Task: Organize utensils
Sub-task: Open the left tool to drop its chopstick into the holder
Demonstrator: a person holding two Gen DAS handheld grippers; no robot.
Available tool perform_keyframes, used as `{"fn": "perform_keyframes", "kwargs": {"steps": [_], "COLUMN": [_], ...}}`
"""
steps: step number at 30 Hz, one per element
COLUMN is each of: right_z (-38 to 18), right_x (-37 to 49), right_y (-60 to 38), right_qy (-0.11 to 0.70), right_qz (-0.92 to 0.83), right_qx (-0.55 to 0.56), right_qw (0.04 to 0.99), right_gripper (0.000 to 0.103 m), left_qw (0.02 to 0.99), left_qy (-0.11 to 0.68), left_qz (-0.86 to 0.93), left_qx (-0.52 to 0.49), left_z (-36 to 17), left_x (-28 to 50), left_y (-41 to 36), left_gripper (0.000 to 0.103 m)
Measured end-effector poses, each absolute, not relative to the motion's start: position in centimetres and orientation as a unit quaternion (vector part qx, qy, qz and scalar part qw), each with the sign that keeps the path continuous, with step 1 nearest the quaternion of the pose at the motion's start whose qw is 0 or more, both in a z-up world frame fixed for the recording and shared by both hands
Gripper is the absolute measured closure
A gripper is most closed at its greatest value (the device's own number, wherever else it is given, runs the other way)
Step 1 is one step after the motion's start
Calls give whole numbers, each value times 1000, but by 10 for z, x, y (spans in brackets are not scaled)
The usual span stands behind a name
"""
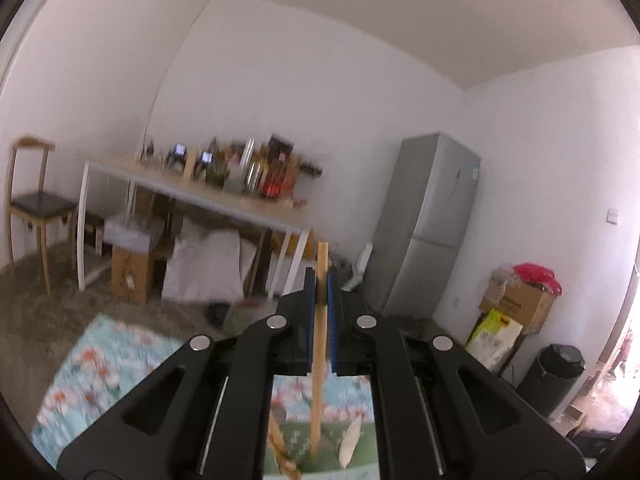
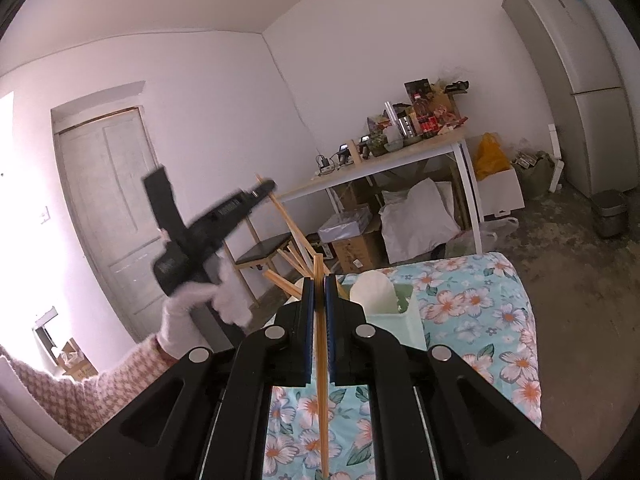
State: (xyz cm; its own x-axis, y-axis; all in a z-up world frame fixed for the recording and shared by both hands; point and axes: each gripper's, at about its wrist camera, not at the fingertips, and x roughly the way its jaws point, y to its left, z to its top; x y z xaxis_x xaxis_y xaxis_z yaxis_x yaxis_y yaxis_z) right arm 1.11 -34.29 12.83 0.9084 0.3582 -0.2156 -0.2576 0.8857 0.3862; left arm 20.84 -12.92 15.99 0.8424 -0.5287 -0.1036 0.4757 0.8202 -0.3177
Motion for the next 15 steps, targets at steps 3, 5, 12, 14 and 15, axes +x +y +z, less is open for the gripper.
{"fn": "perform_keyframes", "kwargs": {"steps": [3, 5, 12, 14, 15], "right_z": [129, 130, 131, 131, 132], "right_x": [10, 10, 14, 15, 16], "right_y": [-342, -343, -340, -339, -338], "right_qy": [143, 142, 143, 143, 144], "right_qz": [157, 156, 154, 153, 153], "right_qx": [174, 174, 172, 169, 166], "right_qw": [961, 962, 963, 963, 963], "right_gripper": [97, 97, 97, 97, 97], "left_qw": [942, 942, 951, 954, 955], "left_qy": [122, 122, 127, 143, 151], "left_qz": [-264, -259, -242, -230, -224], "left_qx": [-165, -175, -143, -129, -123], "left_z": [149, 149, 160, 158, 156], "left_x": [211, 204, 166, 153, 148], "left_y": [-121, -110, -85, -76, -72], "left_gripper": [80, 63, 26, 19, 18]}}
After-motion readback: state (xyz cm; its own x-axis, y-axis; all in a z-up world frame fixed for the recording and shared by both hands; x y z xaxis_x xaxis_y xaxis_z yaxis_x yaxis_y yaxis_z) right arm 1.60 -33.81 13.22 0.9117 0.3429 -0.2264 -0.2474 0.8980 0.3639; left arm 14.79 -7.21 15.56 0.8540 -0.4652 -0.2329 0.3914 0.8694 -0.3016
